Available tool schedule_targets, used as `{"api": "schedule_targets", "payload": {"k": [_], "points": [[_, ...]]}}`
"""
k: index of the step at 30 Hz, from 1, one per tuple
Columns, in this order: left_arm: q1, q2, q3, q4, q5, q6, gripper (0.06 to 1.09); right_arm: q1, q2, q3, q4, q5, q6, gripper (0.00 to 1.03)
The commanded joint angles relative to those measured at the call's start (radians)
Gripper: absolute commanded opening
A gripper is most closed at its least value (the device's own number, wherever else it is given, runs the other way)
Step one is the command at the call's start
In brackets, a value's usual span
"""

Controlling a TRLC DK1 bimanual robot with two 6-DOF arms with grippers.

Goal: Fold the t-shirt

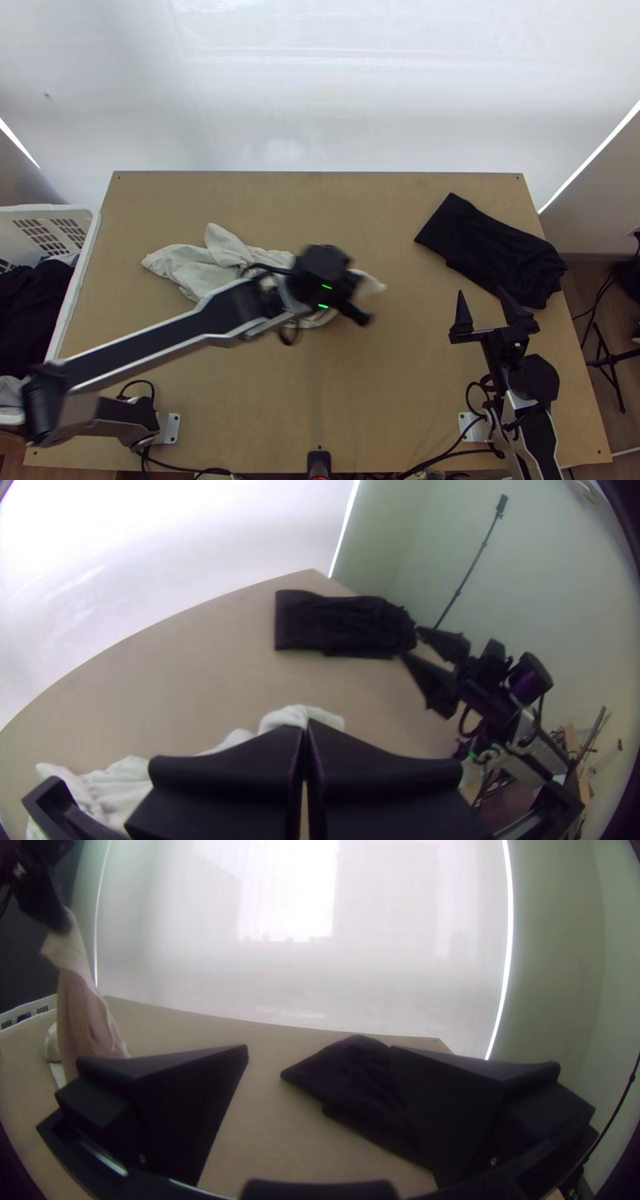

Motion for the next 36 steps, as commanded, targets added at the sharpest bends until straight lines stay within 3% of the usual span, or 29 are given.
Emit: {"api": "schedule_targets", "payload": {"k": [1,14,22,28,36], "points": [[0.175,-0.257,-0.388,-0.032,0.057,0.104,0.09,0.002,0.0,0.001,0.001,0.0,0.0,0.98],[0.525,-0.62,-0.905,-0.048,0.13,0.271,0.09,0.002,0.0,0.001,0.001,0.0,0.0,0.98],[0.643,-0.677,-0.944,-0.19,0.132,0.383,0.09,0.0,0.0,0.001,0.001,0.0,0.0,0.98],[0.77,-0.648,-0.991,-0.106,0.138,0.482,0.09,0.0,0.0,0.001,0.001,0.0,0.0,0.98],[0.83,-0.593,-0.991,-0.008,0.138,0.496,0.09,0.0,0.0,0.001,0.001,0.001,0.0,0.98]]}}
